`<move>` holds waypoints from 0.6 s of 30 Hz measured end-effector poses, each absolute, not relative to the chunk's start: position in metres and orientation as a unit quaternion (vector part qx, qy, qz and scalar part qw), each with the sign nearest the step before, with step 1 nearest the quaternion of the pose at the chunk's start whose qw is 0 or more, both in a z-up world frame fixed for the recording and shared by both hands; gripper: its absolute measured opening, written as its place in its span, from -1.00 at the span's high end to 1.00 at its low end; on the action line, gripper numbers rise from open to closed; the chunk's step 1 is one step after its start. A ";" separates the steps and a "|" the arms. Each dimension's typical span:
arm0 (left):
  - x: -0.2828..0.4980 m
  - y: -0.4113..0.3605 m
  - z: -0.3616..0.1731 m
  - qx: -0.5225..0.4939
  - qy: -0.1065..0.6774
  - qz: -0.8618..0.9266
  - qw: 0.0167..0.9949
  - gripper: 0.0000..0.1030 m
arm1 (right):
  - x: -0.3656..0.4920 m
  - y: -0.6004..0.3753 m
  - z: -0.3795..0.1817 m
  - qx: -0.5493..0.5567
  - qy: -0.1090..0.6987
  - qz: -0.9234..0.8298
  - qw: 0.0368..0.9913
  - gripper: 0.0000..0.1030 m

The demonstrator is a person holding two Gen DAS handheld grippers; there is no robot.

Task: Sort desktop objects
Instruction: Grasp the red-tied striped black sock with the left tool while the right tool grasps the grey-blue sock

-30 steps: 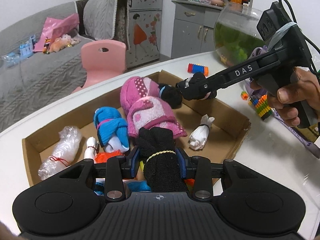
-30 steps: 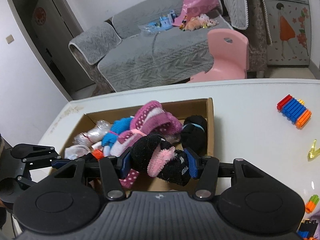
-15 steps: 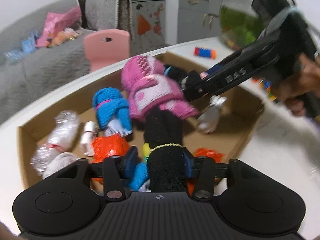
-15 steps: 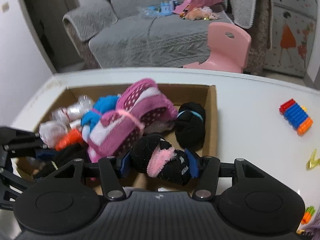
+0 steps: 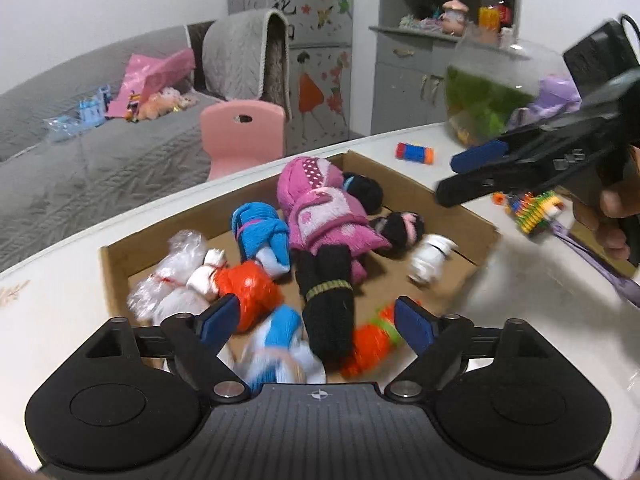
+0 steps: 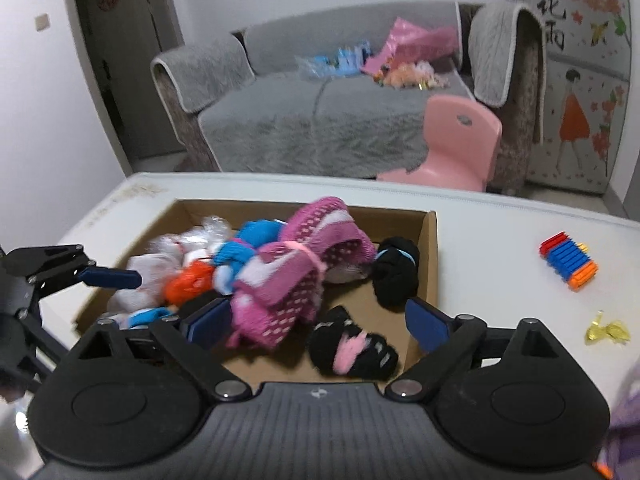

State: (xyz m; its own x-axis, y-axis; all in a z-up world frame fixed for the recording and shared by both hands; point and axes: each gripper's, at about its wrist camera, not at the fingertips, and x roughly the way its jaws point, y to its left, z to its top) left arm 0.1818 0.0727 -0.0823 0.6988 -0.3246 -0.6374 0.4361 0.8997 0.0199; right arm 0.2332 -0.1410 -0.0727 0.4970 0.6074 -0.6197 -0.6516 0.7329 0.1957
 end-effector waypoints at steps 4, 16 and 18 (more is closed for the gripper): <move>0.143 0.074 -0.085 0.115 0.325 -0.210 0.915 -0.80 | 0.179 -0.152 -0.072 -0.019 0.332 0.409 0.850 -0.98; 0.084 0.032 -0.127 0.199 0.319 -0.207 0.903 -0.89 | 0.113 -0.124 -0.134 -0.025 0.376 0.456 0.807 -0.98; 0.083 0.028 -0.134 0.214 0.322 -0.201 0.900 -0.89 | 0.120 -0.120 -0.138 -0.026 0.379 0.442 0.813 -0.98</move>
